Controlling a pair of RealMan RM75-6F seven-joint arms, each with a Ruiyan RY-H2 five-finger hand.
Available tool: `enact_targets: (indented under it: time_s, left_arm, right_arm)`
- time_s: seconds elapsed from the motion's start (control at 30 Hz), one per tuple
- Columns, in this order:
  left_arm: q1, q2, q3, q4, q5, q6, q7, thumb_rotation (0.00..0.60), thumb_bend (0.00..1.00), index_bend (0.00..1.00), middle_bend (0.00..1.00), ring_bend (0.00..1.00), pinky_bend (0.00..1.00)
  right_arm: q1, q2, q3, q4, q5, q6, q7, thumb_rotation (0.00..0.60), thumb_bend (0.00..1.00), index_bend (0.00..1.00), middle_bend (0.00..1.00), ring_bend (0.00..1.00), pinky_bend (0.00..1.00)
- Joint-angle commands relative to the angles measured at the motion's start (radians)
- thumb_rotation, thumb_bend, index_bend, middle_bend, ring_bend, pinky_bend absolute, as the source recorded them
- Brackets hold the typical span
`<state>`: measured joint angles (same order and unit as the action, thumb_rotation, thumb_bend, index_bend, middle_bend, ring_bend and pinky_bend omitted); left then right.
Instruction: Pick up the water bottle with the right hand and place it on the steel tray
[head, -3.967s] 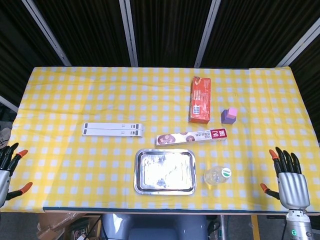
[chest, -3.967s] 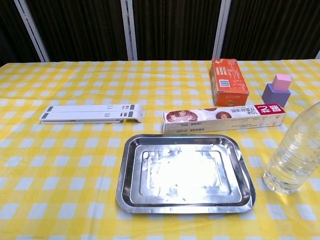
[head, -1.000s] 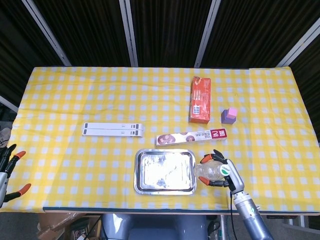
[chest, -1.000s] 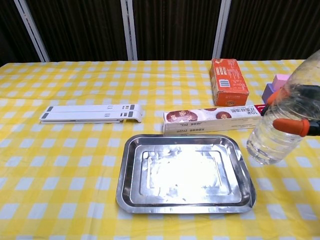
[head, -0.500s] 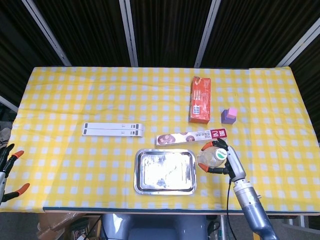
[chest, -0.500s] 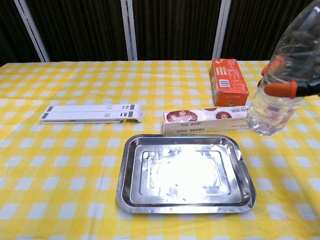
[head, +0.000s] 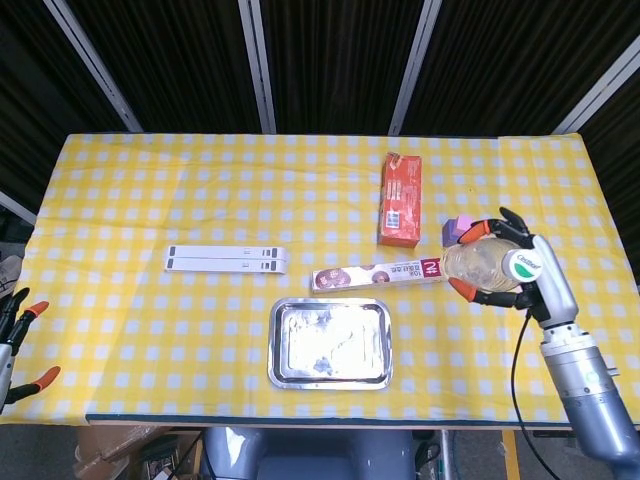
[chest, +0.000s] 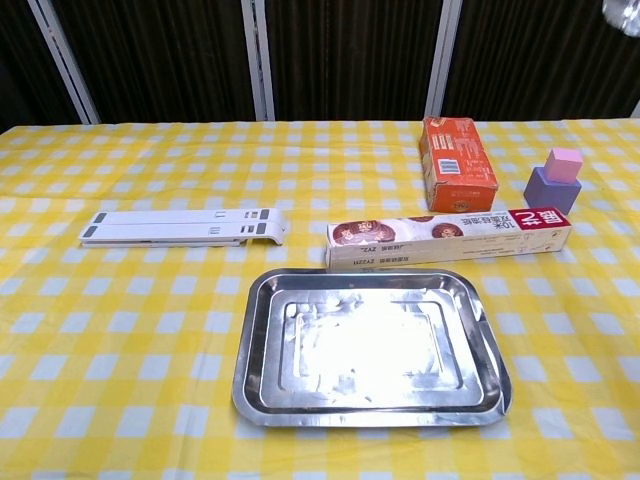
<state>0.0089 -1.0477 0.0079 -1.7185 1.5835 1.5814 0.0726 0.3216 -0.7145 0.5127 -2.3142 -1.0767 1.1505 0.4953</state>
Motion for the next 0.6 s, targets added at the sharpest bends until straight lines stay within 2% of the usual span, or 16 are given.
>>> enact_targets:
  time_s: [0.03,0.2,0.27,0.3,0.37,0.47,0.6]
  left_arm:
    - [0.0,0.001,0.001,0.0,0.0,0.0,-0.003,0.6,0.2,0.15,0.0,0.0,0.0]
    - [0.002,0.005,0.001,0.0,0.003,0.004,-0.014,0.6,0.2,0.15,0.0,0.0,0.0]
    - [0.003,0.006,0.001,0.0,0.003,0.004,-0.019,0.6,0.2,0.15,0.0,0.0,0.0]
    - [0.003,0.007,0.001,0.0,0.004,0.005,-0.021,0.6,0.2,0.15,0.0,0.0,0.0]
    - [0.003,0.009,0.001,0.001,0.002,0.006,-0.026,0.6,0.2,0.15,0.0,0.0,0.0]
    - [0.003,0.011,-0.001,0.003,-0.002,0.005,-0.03,0.6,0.2,0.15,0.0,0.0,0.0]
    - [0.002,0.011,-0.003,0.004,-0.004,0.002,-0.032,0.6,0.2,0.15,0.0,0.0,0.0]
  right_arm:
    - [-0.002,0.105,0.071,-0.042,0.049,-0.02,0.061,0.6,0.81,0.79,0.6,0.26,0.0]
    - [-0.005,0.1,0.018,-0.042,0.064,-0.065,0.054,0.6,0.81,0.79,0.6,0.26,0.0]
    - [0.006,0.052,-0.033,-0.039,0.085,-0.094,0.027,0.6,0.81,0.79,0.6,0.26,0.0]
    - [0.022,0.014,-0.052,-0.018,0.096,-0.111,0.018,0.6,0.81,0.79,0.6,0.26,0.0]
    - [0.045,-0.141,-0.154,0.06,0.095,-0.192,0.024,0.6,0.81,0.79,0.6,0.27,0.0]
    - [0.043,-0.341,-0.237,0.196,0.025,-0.2,0.055,0.6,0.81,0.79,0.6,0.27,0.0]
    - [0.024,-0.444,-0.289,0.296,-0.041,-0.197,0.095,0.6,0.82,0.79,0.6,0.27,0.0]
